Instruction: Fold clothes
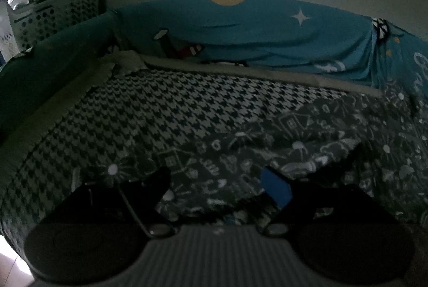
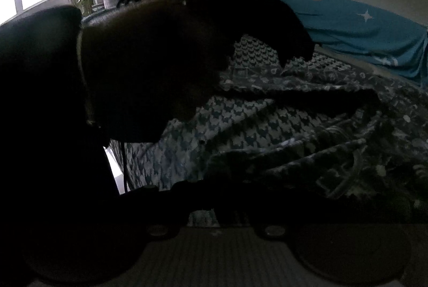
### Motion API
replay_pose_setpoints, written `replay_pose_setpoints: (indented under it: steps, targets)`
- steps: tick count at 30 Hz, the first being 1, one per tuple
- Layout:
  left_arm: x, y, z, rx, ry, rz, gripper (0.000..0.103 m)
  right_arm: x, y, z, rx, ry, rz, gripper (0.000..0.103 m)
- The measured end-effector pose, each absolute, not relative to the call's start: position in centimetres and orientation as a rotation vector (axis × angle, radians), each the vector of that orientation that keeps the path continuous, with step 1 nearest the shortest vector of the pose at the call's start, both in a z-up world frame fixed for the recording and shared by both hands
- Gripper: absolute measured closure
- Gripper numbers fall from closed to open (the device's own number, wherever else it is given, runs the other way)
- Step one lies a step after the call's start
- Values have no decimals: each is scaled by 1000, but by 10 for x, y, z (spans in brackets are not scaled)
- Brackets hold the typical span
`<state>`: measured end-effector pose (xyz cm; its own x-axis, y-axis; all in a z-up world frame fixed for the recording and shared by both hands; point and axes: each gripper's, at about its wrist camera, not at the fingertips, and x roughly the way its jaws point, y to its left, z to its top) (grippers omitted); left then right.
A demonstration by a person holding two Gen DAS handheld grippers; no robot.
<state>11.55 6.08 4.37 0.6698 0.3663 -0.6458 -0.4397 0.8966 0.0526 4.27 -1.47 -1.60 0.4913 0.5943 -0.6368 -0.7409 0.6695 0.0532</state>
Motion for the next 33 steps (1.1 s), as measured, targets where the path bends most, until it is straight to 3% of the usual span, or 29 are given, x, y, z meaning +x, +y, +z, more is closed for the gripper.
replay_pose_setpoints:
  steps: [3,7,15,20,30,33]
  targets:
    - [115,58,44,-98,698,446,18,43,-12,-25,-266,691,817,92]
    - [115,47,42,-85,705,386,17,38,-15,-23,-278,684,833,81]
    - [117,10,42,-14,680,266,6,26,-36,-8,-237,699,827,81]
    - [117,-9,39,19,684,216,5,24,-60,0,-188,690,721,74]
    - [110,-40,27,38,701,142,3,29,-120,10,-60,695,400,73]
    - [103,-50,22,39,702,121,2,30,-146,14,-7,686,285,67]
